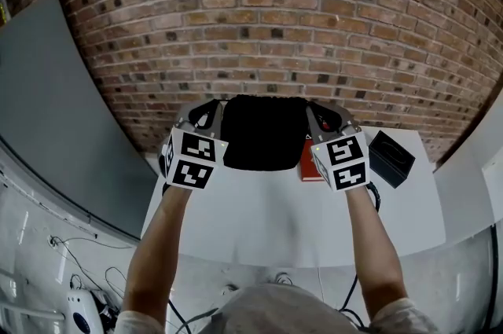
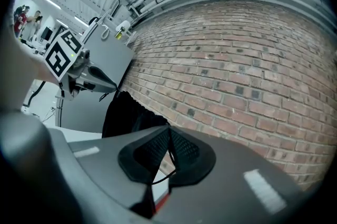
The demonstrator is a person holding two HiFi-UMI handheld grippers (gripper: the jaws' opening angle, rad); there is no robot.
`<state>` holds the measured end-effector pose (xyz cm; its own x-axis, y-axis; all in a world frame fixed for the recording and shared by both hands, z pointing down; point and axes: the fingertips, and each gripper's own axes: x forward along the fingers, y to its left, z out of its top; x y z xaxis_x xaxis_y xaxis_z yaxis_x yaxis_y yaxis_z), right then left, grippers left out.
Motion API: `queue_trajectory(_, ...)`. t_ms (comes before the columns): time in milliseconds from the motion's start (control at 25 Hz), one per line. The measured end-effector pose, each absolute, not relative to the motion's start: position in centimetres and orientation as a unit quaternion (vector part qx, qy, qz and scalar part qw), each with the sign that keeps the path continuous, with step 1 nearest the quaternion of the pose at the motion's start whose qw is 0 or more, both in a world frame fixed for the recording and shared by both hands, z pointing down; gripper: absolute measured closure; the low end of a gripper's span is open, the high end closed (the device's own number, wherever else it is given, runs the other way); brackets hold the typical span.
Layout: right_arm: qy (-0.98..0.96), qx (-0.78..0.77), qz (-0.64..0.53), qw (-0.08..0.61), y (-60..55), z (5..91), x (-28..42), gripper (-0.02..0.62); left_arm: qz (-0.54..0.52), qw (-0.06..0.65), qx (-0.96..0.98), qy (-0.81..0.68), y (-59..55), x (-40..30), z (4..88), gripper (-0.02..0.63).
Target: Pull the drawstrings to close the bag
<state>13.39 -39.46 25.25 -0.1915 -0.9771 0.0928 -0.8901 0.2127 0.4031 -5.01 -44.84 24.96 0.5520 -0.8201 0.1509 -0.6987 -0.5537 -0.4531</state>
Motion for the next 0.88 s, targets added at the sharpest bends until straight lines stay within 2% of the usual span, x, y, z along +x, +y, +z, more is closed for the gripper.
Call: queue_trajectory(880, -0.745, 0.642, -0.082, 0.16, -39.9, 27.2, 15.9, 0.589, -0.185, 0.128, -0.848, 0.48, -46.2, -8.1, 27.3, 0.597)
